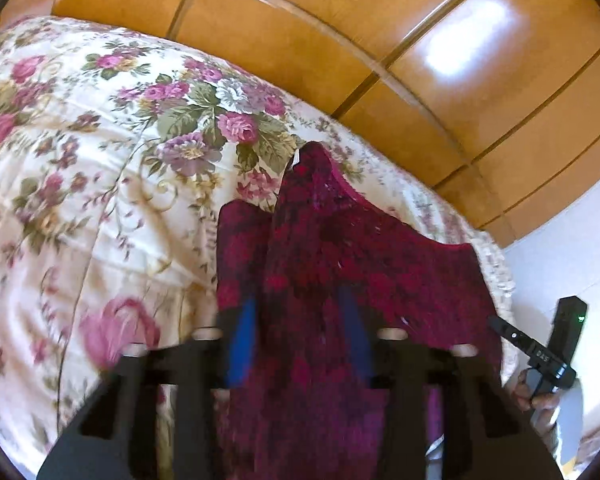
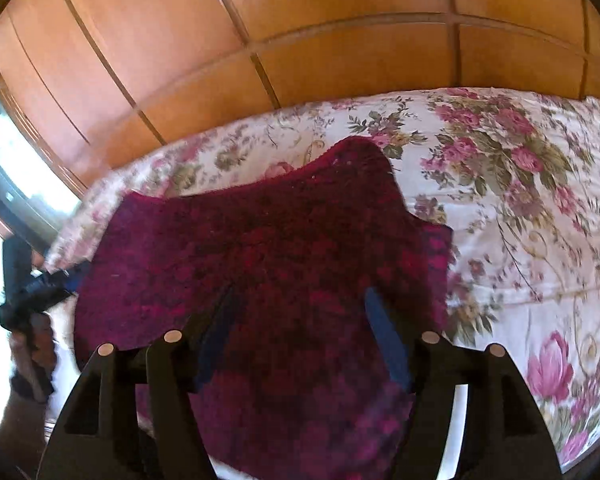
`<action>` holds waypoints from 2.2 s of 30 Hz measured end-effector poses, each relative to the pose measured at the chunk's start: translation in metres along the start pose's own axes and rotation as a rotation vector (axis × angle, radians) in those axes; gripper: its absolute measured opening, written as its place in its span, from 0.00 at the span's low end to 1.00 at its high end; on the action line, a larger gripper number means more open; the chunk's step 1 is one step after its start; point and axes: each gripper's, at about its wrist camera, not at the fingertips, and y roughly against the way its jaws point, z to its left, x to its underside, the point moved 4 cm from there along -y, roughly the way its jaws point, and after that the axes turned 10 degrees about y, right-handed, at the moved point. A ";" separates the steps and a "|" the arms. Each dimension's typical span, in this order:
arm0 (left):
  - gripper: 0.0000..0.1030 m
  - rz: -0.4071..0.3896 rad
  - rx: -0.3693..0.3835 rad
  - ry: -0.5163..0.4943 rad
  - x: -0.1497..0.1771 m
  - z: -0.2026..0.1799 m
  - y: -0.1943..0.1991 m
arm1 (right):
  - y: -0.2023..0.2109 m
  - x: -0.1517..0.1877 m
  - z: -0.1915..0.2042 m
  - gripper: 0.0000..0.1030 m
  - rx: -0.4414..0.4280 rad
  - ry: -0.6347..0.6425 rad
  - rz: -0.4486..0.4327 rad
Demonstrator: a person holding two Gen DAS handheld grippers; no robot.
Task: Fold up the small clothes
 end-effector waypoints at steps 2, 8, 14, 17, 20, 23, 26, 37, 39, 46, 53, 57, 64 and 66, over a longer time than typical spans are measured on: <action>0.13 -0.033 -0.045 -0.014 0.002 -0.002 -0.001 | -0.009 -0.003 -0.002 0.66 0.024 -0.002 -0.004; 0.12 -0.082 -0.165 0.001 0.013 0.017 -0.015 | -0.040 0.004 -0.011 0.66 0.020 -0.026 -0.002; 0.17 -0.181 -0.231 -0.101 0.007 -0.015 0.014 | -0.042 0.003 -0.006 0.69 0.058 0.015 -0.018; 0.45 -0.224 -0.229 -0.153 -0.002 -0.027 0.023 | -0.042 0.004 -0.006 0.69 0.055 0.004 -0.030; 0.46 -0.237 -0.235 -0.182 -0.013 -0.031 0.024 | -0.041 0.005 -0.005 0.70 0.057 -0.002 -0.036; 0.46 -0.232 -0.250 -0.201 -0.019 -0.031 0.019 | -0.041 0.005 -0.005 0.70 0.060 -0.001 -0.039; 0.46 -0.227 -0.267 -0.229 -0.021 -0.032 0.015 | -0.041 0.005 -0.004 0.71 0.059 0.000 -0.040; 0.46 -0.191 -0.278 -0.268 -0.022 -0.029 0.003 | -0.042 0.004 -0.003 0.74 0.065 0.003 -0.045; 0.46 -0.184 -0.276 -0.274 -0.023 -0.029 0.000 | -0.042 0.005 -0.003 0.74 0.066 0.004 -0.045; 0.46 -0.135 -0.265 -0.286 -0.025 -0.026 -0.015 | -0.043 0.004 -0.002 0.74 0.067 0.006 -0.045; 0.17 -0.026 -0.175 -0.205 -0.034 -0.015 -0.039 | -0.043 0.005 -0.002 0.76 0.075 0.001 -0.036; 0.10 -0.063 -0.089 -0.138 -0.041 -0.015 -0.027 | -0.037 -0.001 -0.002 0.75 0.073 -0.011 -0.013; 0.10 -0.079 -0.101 -0.133 -0.032 -0.010 -0.024 | -0.013 -0.032 -0.026 0.72 0.111 -0.064 -0.080; 0.10 -0.085 -0.091 -0.125 -0.033 -0.011 -0.022 | -0.019 -0.041 -0.038 0.71 0.162 -0.081 -0.071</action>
